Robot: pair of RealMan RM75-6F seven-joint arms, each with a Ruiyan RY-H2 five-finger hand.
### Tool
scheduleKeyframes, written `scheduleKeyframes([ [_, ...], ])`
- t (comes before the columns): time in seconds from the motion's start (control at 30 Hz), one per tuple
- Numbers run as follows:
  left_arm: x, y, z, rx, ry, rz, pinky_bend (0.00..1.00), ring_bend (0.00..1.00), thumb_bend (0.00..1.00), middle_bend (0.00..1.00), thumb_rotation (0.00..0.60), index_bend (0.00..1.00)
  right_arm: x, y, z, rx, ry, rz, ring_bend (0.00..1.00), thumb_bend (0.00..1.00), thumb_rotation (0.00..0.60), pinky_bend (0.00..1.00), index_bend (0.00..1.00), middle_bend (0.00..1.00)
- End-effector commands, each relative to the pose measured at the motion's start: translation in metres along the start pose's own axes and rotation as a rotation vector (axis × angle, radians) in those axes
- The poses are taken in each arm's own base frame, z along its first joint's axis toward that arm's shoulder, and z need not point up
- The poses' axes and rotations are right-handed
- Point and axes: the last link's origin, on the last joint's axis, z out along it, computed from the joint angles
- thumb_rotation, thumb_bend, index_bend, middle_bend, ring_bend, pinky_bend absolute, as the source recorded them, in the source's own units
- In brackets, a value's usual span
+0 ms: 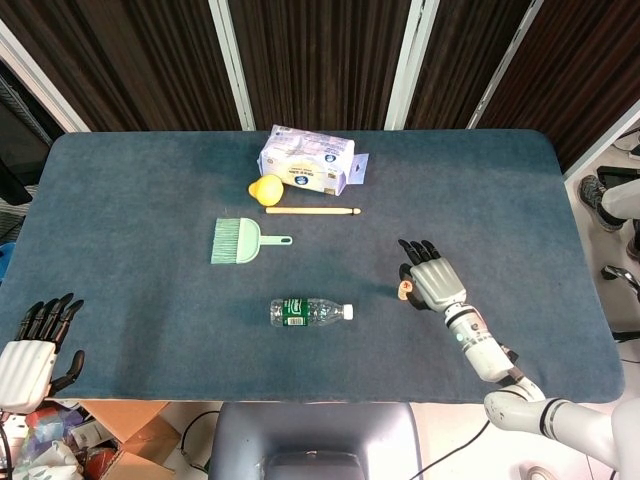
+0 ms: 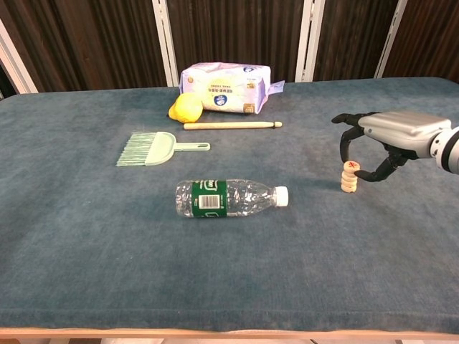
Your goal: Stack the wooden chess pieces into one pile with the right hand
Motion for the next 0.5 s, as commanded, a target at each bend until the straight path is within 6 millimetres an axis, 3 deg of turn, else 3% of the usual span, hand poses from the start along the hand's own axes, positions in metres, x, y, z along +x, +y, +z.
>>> scheduleKeyframes([
  [0.03,0.000,0.000,0.000,-0.001,0.002,-0.002,0.00,0.00,0.50,0.00,0.600,0.00,0.000,0.000,-0.001,0.002,0.000,0.001,0.00,0.48,0.600,0.00,0.49,0.04],
  [0.27,0.001,0.000,-0.001,-0.002,0.004,-0.005,0.00,0.00,0.50,0.00,0.600,0.00,0.009,0.006,-0.013,-0.003,0.049,0.014,0.00,0.48,0.600,0.00,0.44,0.04],
  [0.37,0.001,-0.001,-0.001,0.000,0.004,-0.007,0.00,0.00,0.50,0.00,0.600,0.00,0.017,0.014,-0.035,-0.016,0.117,0.018,0.00,0.48,0.600,0.00,0.40,0.03],
  [0.5,0.001,-0.002,0.000,0.008,0.002,-0.003,0.00,0.00,0.50,0.00,0.600,0.00,0.022,0.030,-0.093,-0.062,0.224,0.019,0.00,0.46,0.600,0.00,0.28,0.00],
])
